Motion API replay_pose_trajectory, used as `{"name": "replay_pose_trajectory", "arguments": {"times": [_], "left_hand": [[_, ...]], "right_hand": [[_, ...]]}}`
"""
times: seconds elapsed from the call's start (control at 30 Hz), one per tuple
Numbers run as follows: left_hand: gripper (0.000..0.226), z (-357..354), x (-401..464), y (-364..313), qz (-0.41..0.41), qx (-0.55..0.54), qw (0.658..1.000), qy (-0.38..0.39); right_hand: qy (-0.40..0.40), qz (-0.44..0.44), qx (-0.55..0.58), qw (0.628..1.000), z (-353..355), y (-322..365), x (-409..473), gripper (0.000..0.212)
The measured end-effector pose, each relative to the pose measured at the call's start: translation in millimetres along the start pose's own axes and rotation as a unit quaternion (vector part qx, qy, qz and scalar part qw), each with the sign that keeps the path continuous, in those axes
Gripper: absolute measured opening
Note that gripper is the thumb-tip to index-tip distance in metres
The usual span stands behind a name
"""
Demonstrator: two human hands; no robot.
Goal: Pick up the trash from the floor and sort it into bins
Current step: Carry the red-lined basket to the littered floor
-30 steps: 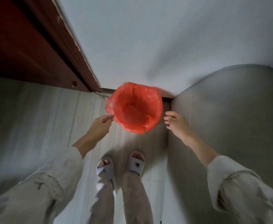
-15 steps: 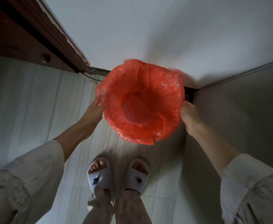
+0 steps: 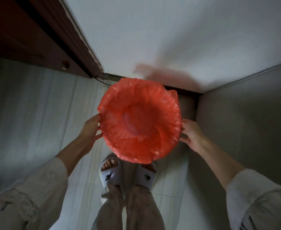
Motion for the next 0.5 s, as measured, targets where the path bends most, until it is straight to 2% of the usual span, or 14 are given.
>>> {"name": "replay_pose_trajectory", "arguments": {"times": [0.27, 0.5], "left_hand": [[0.015, 111.8, -156.1, -29.7, 0.010, -0.062, 0.994, -0.090], [0.026, 220.4, -331.6, -41.5, -0.065, -0.150, 0.971, -0.173]], "right_hand": [[0.052, 0.033, -0.057, 0.996, -14.1, 52.4, -183.1, 0.017], [0.096, 0.125, -0.157, 0.975, -30.8, 97.7, -351.4, 0.020]]}}
Point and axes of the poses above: each hand's wrist, its own x-axis towards the middle knuckle, its own z-axis out of the back of the hand, y = z × x, the point moved 7 cm from there along x, towards the middle knuckle, and after that the axes turned 3 degrees about -y, right-handed, at the moved point
